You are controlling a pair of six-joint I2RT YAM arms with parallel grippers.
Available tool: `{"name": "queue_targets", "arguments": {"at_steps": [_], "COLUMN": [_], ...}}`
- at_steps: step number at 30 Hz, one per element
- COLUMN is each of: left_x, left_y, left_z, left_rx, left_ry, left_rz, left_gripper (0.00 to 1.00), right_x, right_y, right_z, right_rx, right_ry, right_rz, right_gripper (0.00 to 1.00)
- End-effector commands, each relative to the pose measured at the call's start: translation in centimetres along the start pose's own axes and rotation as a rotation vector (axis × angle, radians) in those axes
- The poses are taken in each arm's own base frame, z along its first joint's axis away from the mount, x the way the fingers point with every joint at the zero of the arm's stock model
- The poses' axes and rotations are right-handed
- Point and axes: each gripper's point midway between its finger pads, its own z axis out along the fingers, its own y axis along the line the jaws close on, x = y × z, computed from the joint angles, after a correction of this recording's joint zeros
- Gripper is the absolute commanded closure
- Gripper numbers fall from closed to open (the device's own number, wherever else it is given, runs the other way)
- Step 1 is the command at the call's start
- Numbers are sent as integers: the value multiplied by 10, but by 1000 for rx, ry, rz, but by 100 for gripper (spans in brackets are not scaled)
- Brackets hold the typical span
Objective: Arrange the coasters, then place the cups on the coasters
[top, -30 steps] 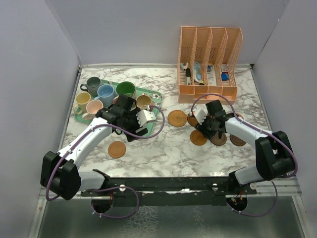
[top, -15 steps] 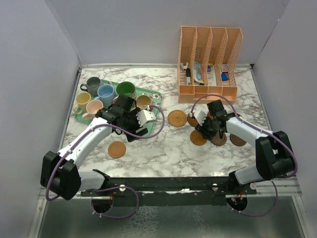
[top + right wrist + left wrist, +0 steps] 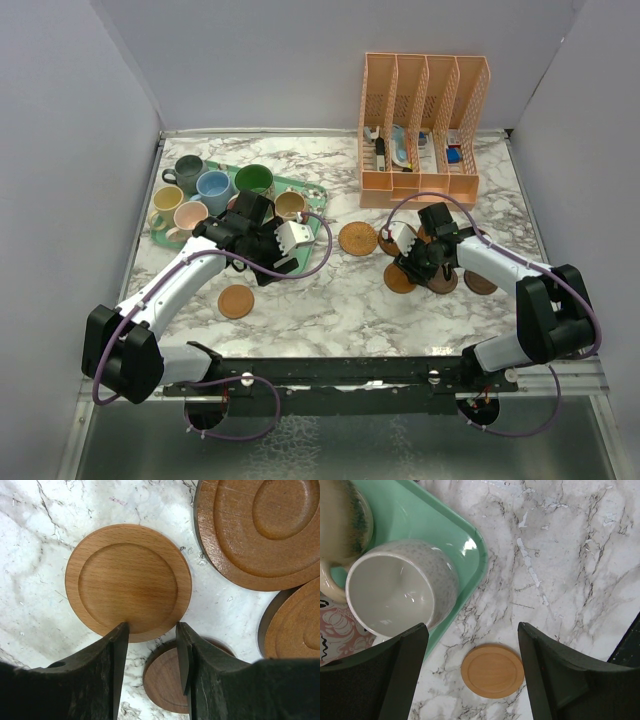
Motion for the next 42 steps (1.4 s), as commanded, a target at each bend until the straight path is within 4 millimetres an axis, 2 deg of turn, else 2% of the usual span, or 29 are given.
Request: {"name": "queue_targets", "arguments": {"at_steps": [1, 18, 23, 29, 38, 42], "left_x": [-5, -4, -4, -4, -3, -3], "left_y": [-3, -3, -3, -3, -3, -3], "left_z": [-2, -4, -4, -5, -4, -4], "left_rx": [9, 2, 1, -3, -1, 1], "left_ry": [-34, -40, -42, -44, -43, -41], "left_rz": [3, 9, 9, 10, 8, 8], "left_gripper": [24, 24, 24, 24, 24, 24], "right_x": [30, 37, 34, 29, 8, 6], "right_y": [28, 33, 31, 25, 9, 4], "right_z": [1, -6, -8, 1, 6, 7], "right_rx": [-111, -122, -110, -100, -53, -34], "right_ry": [104, 127, 118, 121, 58, 55], "right_rz": [12, 12, 15, 51, 78, 93], "right_gripper": [57, 57, 57, 59, 60, 61]}}
